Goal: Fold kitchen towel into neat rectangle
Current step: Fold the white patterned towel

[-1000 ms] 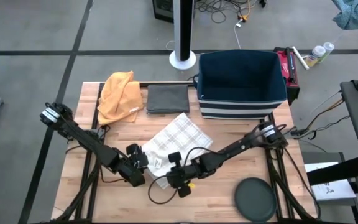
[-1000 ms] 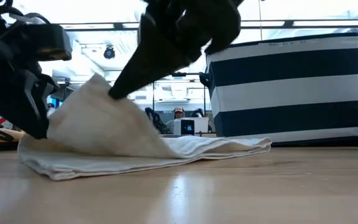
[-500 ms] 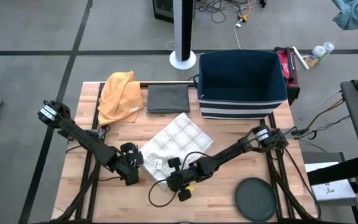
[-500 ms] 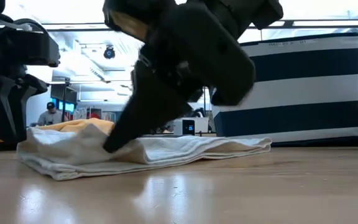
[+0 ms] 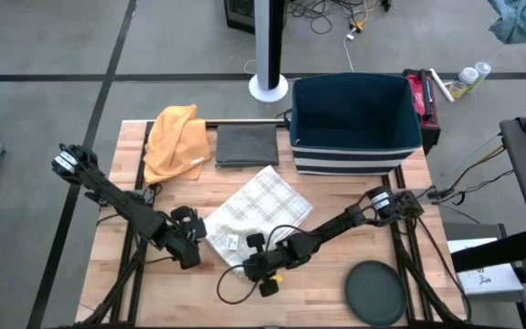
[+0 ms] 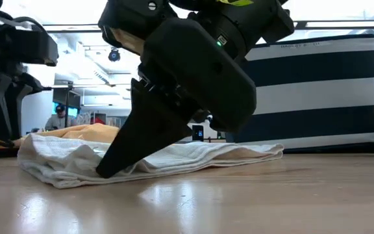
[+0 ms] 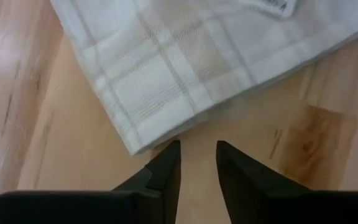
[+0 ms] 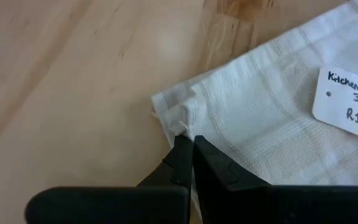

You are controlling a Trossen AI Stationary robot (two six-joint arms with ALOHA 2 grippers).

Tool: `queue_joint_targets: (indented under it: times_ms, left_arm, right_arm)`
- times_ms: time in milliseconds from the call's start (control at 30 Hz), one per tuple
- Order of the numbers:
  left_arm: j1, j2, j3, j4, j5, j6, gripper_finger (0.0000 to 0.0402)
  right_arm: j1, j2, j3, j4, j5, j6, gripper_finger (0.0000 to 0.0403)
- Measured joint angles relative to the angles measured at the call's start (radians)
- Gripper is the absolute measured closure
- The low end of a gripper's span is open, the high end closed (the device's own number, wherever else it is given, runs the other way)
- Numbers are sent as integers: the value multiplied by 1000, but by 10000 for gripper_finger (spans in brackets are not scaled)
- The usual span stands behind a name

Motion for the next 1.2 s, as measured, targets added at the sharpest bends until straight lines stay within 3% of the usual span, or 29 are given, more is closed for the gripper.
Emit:
queue_joint_targets:
  times_ms: [333, 667, 1033, 1200]
  left_arm:
    - [-2, -84, -1, 8, -195, 40, 306]
    - [-3, 55, -36, 295, -199, 178, 306]
    - [-3, 145, -75, 224, -256, 139, 306]
    - [-3, 137, -96, 236, -226, 124, 306]
  right_arm:
    - [2, 0, 37, 40, -1, -34, 401]
    - [2, 21, 31, 34, -23, 1, 401]
    - [6, 19, 33, -7, -66, 3, 401]
    - [9, 15, 38, -22, -72, 0, 401]
